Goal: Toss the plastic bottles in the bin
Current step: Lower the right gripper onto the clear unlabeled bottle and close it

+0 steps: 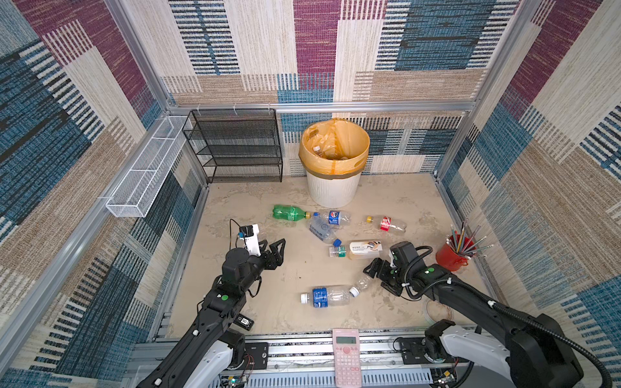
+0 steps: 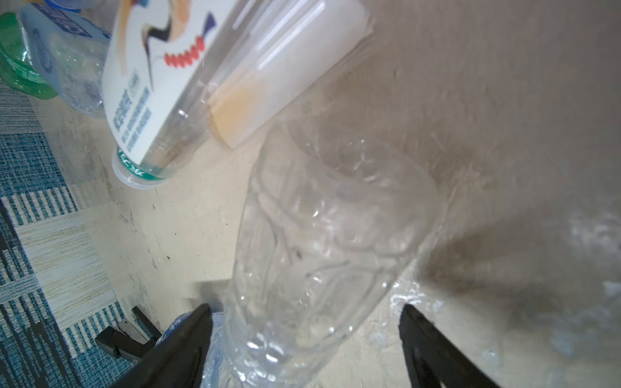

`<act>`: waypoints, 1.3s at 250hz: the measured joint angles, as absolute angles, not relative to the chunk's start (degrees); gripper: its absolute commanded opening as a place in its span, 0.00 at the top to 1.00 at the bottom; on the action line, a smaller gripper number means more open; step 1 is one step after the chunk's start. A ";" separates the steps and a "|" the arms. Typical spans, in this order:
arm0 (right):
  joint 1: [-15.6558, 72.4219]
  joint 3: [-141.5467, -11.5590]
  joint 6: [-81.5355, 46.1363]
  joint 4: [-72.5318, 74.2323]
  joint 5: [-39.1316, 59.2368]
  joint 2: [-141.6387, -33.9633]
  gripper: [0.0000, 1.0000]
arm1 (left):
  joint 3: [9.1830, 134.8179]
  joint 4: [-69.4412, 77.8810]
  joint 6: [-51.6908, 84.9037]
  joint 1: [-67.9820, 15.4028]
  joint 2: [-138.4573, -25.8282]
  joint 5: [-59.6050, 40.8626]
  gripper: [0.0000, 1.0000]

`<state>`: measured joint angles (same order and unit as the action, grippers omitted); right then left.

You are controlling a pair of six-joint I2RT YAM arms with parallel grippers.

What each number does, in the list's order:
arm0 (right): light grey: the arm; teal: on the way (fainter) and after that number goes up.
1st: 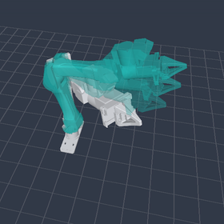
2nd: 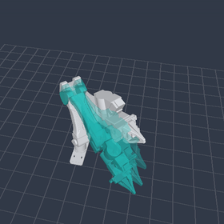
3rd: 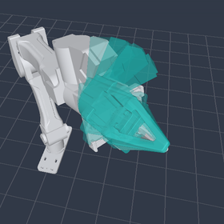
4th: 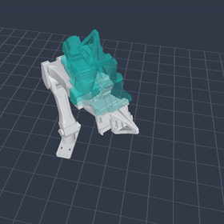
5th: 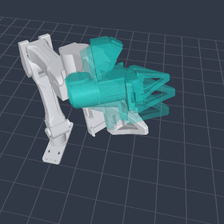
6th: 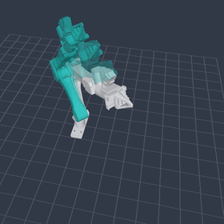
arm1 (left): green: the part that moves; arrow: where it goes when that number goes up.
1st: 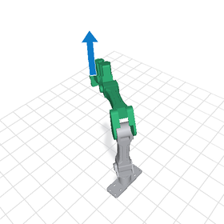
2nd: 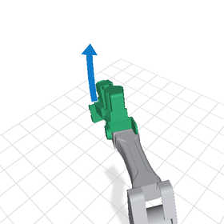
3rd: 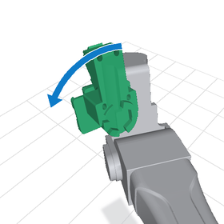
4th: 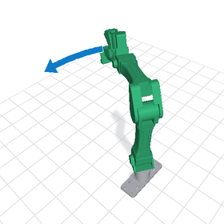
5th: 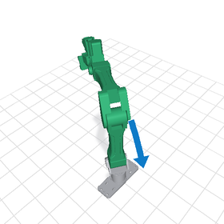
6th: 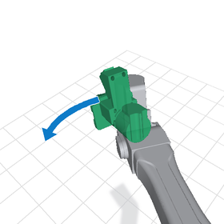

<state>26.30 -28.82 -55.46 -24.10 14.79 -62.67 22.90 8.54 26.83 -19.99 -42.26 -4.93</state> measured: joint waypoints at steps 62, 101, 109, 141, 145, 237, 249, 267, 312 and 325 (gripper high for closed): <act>26.72 -28.34 -56.16 -20.29 14.35 -65.89 0.20 | 22.57 8.54 26.85 -19.99 -41.69 -4.93 0.23; 26.94 -27.75 -56.49 -18.63 14.37 -66.46 0.28 | 22.33 8.54 26.85 -19.99 -41.52 -4.91 0.23; 26.94 -27.64 -56.49 -18.44 14.37 -66.37 0.30 | 22.31 8.54 26.85 -19.99 -41.52 -4.91 0.23; 26.94 -26.85 -56.77 -18.02 13.23 -64.93 0.36 | 22.22 8.54 26.85 -19.99 -41.52 -4.91 0.23; 26.94 -26.70 -56.88 -18.04 13.08 -64.55 0.36 | 22.22 8.54 26.85 -19.99 -41.52 -4.91 0.23; 26.94 -26.63 -58.00 -23.27 6.85 -49.50 0.42 | 22.26 8.21 26.85 -19.99 -41.41 -4.71 0.24; 26.94 -26.98 -57.95 -23.83 5.76 -48.82 0.42 | 22.41 8.16 26.85 -19.99 -41.80 -4.71 0.24; 26.92 -27.16 -57.67 -24.36 4.97 -48.80 0.42 | 22.76 7.81 26.83 -19.99 -42.35 -4.69 0.24; 26.94 -27.14 -56.21 -25.02 3.81 -47.66 0.44 | 23.59 7.33 26.85 -19.99 -43.00 -4.71 0.25; 26.92 -26.87 -55.13 -24.45 3.42 -46.50 0.44 | 23.77 7.07 26.85 -19.99 -43.07 -4.71 0.25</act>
